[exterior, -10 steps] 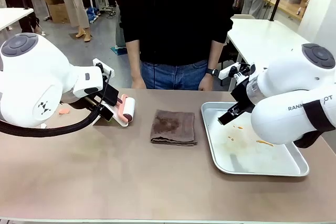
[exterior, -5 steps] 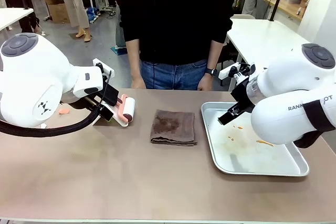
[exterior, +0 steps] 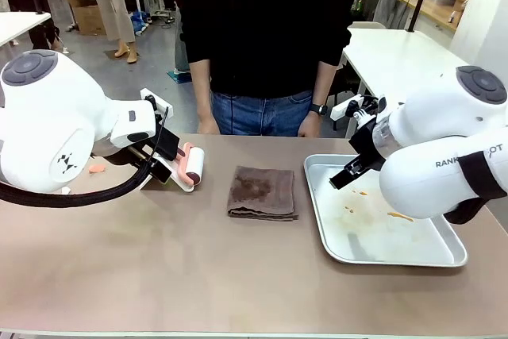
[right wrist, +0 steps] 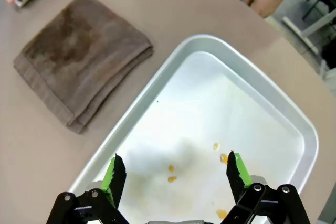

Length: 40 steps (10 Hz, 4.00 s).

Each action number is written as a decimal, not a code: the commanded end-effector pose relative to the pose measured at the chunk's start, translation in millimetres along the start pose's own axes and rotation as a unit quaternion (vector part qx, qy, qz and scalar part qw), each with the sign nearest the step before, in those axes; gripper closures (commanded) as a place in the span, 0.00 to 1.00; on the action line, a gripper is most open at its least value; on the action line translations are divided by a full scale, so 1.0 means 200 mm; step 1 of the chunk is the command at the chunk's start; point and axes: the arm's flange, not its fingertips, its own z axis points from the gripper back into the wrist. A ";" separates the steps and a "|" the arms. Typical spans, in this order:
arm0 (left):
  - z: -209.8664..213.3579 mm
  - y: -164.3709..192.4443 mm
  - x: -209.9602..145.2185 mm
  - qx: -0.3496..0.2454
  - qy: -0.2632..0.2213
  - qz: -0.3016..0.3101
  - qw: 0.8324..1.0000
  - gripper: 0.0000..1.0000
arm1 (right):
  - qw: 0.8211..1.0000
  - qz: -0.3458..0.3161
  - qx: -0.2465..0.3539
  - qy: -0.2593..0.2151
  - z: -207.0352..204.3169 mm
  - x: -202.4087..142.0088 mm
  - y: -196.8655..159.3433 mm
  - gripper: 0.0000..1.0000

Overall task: Clean the surface of the table.
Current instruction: Hold the Lint Roller with your left hand and the towel with your right hand.

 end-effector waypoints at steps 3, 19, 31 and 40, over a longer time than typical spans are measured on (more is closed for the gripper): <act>0.00 0.00 0.00 0.000 0.000 0.000 1.000 0.00 | 1.000 -0.005 0.016 0.012 0.01 -0.01 -0.01 0.00; 0.86 1.42 -1.04 -0.332 -0.222 0.451 0.798 0.00 | 0.772 -0.497 0.349 -0.187 1.05 -1.34 -1.20 0.00; 0.83 1.44 -1.23 -0.350 -0.239 0.494 0.759 0.00 | 0.737 -0.543 0.335 -0.221 1.01 -1.51 -1.24 0.00; 0.77 1.23 -0.75 -0.346 -0.145 0.408 0.832 0.00 | 0.816 -0.454 0.318 -0.166 0.96 -0.90 -0.91 0.00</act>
